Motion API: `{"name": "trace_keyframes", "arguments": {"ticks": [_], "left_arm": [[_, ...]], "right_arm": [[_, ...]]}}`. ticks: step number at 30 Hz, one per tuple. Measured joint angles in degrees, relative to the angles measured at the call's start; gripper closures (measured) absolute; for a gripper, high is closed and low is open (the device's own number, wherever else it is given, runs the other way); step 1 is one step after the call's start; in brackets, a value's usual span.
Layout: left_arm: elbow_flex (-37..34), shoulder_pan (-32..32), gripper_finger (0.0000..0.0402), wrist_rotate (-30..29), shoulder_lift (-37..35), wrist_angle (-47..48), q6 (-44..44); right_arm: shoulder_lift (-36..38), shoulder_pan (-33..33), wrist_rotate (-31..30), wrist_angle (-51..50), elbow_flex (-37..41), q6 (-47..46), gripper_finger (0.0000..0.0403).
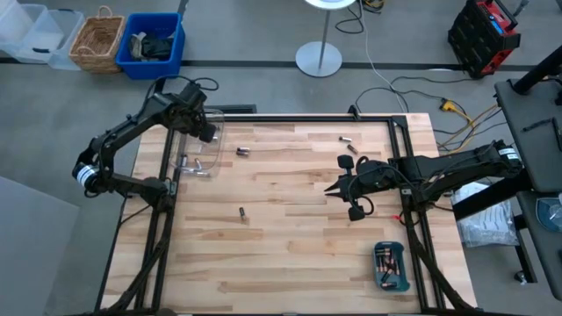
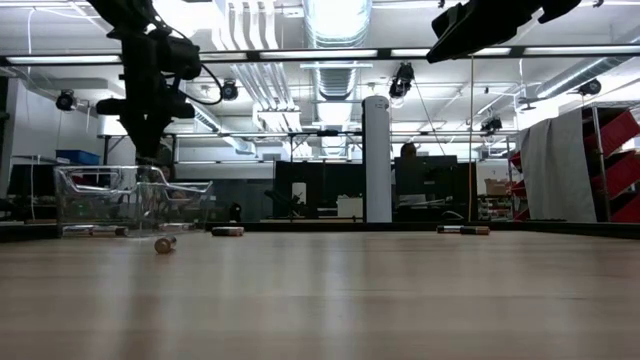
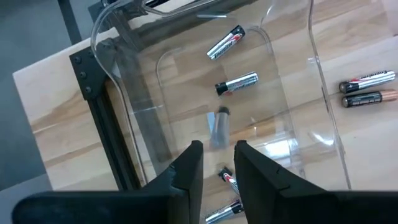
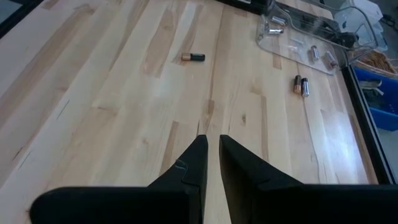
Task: Sort batteries
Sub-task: Put the silver and black battery into the transparent bin, then put the copper and black battery into the blue bin
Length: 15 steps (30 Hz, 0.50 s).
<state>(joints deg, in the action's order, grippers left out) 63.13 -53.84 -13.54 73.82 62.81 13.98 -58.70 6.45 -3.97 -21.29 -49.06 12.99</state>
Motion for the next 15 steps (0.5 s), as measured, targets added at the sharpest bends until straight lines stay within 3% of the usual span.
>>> {"name": "trace_keyframes", "arguments": {"ticks": [15], "left_arm": [[0.9, 3.4, 0.0327, -0.9, -1.8, -0.1, -1.4]], "right_arm": [[0.0, 0.0, 0.0, -0.8, 0.0, -0.1, 0.0369]]}}
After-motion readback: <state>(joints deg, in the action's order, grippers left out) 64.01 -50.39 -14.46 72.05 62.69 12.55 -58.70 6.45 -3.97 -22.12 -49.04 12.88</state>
